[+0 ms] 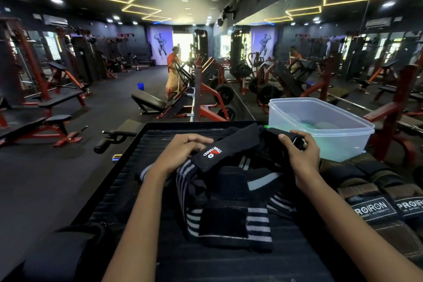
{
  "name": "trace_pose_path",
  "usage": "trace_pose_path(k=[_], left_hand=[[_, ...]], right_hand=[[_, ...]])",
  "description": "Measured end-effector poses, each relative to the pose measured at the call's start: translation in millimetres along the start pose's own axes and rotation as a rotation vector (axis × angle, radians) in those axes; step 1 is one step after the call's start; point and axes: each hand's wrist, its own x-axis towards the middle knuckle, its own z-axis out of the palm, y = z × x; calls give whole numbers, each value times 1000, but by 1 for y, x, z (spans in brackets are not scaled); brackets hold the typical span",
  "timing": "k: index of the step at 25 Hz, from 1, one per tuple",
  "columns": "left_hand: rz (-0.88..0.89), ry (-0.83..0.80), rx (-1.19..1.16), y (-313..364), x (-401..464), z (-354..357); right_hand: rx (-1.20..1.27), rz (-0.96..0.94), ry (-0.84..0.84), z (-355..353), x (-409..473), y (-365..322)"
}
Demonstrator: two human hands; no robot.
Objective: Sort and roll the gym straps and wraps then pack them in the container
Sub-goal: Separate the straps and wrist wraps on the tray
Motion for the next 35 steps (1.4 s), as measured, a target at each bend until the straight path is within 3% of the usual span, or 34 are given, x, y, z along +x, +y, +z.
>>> trace_pose_path(k=[3,8,11,13,15,17,19,21,24,27,32,35], left_hand=[[-18,251,347,-23,6,0],[-127,581,624,-40,2,-17],[-123,589,853,-33,1,-11],[-151,581,970,-35,-2,-14],[-199,577,1012,-40,-5,-18],[-108,563,1013,-38,-2,-12],[194,494,916,-30,5,6],[381,385,587,-15,9,25],[280,115,144,5,2,46],[206,-90,-1,-1,3,52],[240,-185,-116,-4,1,41],[307,-95,-310,5,-2,35]], right_hand=[[1,-49,44,-3,0,-9],[-16,-275,56,-10,-1,-32],[0,-346,76,-9,-2,-37],[55,-370,176,-12,4,-39],[122,-345,262,-20,14,-40],[154,-305,246,-26,20,-37],[170,-271,164,-25,19,-33],[186,-249,70,-18,13,-33],[163,-263,-56,-9,5,-33],[169,-271,-128,-4,-1,-26],[244,-170,-167,-1,-5,-21],[241,-162,-168,0,-5,-17]])
